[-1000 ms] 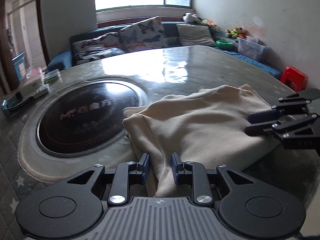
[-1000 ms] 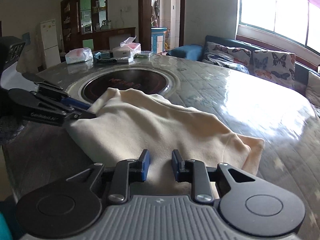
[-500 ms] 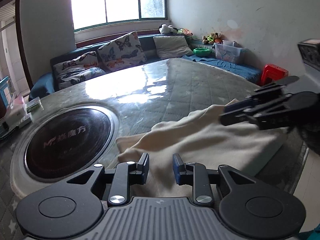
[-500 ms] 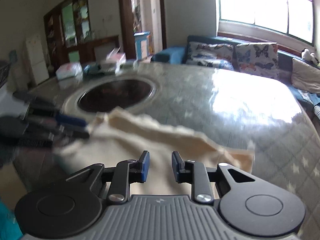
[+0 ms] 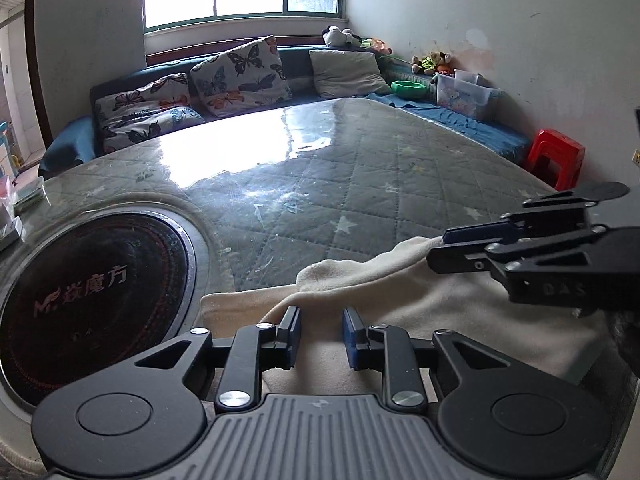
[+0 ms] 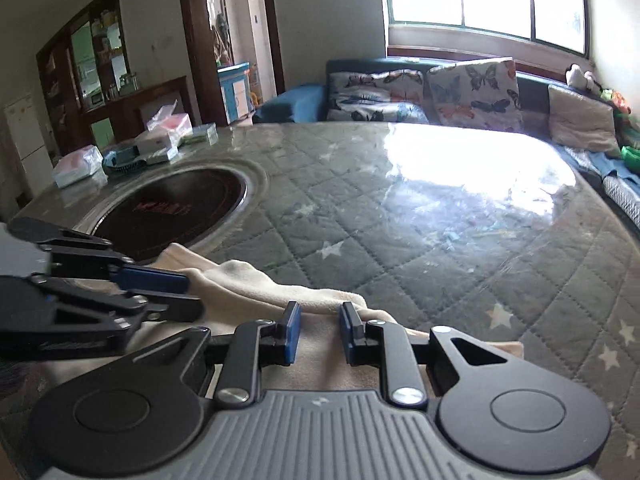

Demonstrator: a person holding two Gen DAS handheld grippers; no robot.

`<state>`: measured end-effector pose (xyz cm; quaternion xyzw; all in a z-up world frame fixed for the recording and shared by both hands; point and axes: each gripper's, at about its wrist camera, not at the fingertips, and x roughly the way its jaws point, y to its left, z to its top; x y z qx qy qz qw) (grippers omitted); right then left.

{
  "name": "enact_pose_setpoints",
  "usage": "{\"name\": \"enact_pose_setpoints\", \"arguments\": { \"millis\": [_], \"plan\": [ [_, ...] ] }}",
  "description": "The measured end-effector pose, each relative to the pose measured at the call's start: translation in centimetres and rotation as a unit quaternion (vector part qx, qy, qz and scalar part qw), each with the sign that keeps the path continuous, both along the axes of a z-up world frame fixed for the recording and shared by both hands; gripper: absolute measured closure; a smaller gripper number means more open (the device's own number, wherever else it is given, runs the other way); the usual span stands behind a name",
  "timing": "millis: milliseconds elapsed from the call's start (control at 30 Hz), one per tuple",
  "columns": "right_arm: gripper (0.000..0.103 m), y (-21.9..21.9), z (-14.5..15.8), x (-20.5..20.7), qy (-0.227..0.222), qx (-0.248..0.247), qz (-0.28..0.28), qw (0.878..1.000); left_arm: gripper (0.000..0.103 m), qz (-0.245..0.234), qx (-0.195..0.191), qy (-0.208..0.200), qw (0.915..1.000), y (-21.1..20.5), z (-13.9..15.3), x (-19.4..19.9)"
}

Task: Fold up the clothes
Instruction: 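Release the folded garment with both tools and lift them away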

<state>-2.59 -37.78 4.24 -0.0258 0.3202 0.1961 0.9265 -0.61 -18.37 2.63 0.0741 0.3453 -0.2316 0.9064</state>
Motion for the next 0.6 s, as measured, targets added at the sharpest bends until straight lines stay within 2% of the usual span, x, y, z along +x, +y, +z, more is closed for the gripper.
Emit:
{"name": "enact_pose_setpoints", "arguments": {
  "millis": [133,233,333,500,600],
  "plan": [
    [0.082,0.8,-0.1,0.0,-0.011,-0.022,0.014,1.0,0.078,0.004,-0.001,0.0,1.0,-0.5,-0.2,0.2],
    [0.082,1.1,-1.0,1.0,0.006,-0.02,0.003,1.0,0.078,0.007,0.001,-0.002,1.0,-0.7,-0.2,0.4],
    [0.082,0.9,-0.7,1.2,0.004,-0.008,-0.002,1.0,0.078,0.01,-0.001,-0.003,0.9999,-0.8,-0.1,0.4],
    [0.081,-0.2,1.0,-1.0,-0.017,-0.017,0.004,1.0,0.077,-0.001,0.002,-0.033,0.9995,-0.7,0.9,-1.7],
    [0.081,-0.9,1.5,-3.1,-0.025,-0.028,0.015,0.999,0.077,-0.028,-0.005,-0.052,0.9982,-1.2,1.6,-3.8]
  ]
}}
